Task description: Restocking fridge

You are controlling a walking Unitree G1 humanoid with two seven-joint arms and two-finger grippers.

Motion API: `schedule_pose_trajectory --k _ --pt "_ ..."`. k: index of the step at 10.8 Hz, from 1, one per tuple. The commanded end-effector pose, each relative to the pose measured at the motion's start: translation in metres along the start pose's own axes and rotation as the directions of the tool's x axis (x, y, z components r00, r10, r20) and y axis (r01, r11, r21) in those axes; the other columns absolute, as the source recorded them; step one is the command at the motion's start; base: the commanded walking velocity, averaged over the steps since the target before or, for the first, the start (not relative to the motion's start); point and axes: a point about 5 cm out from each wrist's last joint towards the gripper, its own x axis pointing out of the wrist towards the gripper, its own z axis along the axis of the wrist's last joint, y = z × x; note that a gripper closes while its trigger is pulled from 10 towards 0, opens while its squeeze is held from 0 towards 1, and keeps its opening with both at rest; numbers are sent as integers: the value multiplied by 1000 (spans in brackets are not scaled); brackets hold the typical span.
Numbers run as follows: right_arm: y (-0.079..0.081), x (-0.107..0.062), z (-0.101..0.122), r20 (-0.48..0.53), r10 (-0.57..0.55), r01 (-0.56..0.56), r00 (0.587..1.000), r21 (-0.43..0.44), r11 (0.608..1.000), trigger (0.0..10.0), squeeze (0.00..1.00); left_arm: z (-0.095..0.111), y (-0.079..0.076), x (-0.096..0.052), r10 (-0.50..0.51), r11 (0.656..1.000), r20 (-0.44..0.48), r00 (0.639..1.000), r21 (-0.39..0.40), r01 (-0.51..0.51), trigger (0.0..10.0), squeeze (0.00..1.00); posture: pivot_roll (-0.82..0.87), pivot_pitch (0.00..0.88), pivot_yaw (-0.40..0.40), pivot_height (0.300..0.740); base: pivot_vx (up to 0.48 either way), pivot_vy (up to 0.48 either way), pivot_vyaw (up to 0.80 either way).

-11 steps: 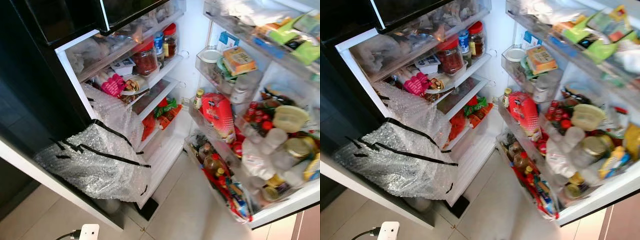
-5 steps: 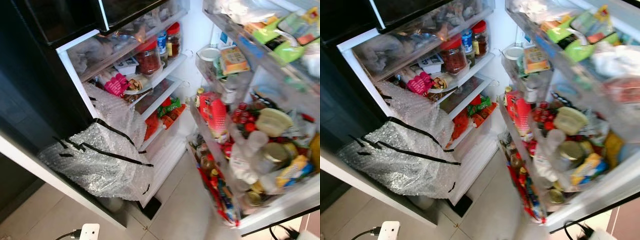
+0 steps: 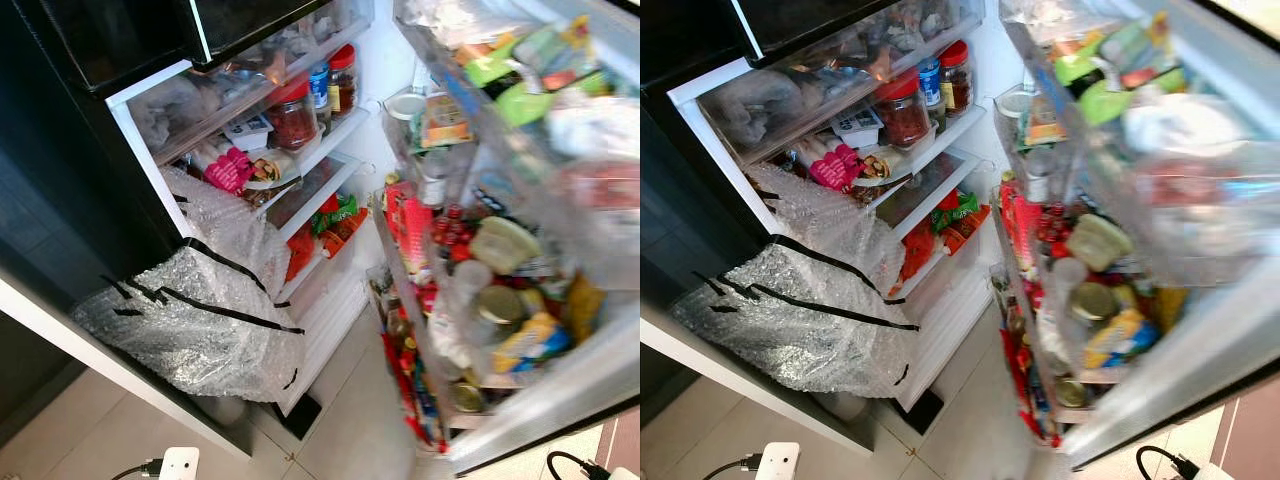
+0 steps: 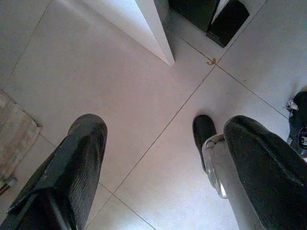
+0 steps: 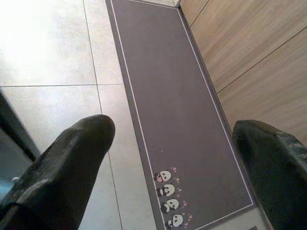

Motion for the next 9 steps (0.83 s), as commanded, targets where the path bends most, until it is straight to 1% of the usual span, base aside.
schedule_pose_trajectory --k 1,4,5,6,7,9 --pt "-10 1 -5 -14 -32 32 999 1 999 10000 0 -10 0 -2 -3 1000 -39 999 12 4 10000 0 -76 118 56 740 0 0 0" --pt "-15 3 -5 -17 -45 45 999 6 999 10000 0 -11 1 -2 -6 1000 -39 999 18 6 10000 0 -77 118 57 740 0 0 0" --pt "-12 5 1 19 3 -2 1000 -37 999 10000 0 -11 0 -2 -6 1000 -40 999 20 7 10000 0 -77 117 56 740 0 0 0" --pt "-3 6 11 81 72 -65 994 -87 994 10000 0 -11 0 -2 -9 1000 -39 999 22 10 10000 0 -79 119 56 740 0 0 0" --pt "2 7 14 83 99 -94 992 -59 994 10000 0 -11 -1 -2 -11 1000 -38 999 23 12 10000 0 -79 119 57 740 0 0 0" --pt "23 5 28 139 252 -242 958 -88 966 10000 0 -9 -2 -2 -15 1000 -34 999 27 16 10000 0 -79 119 56 740 0 0 0"
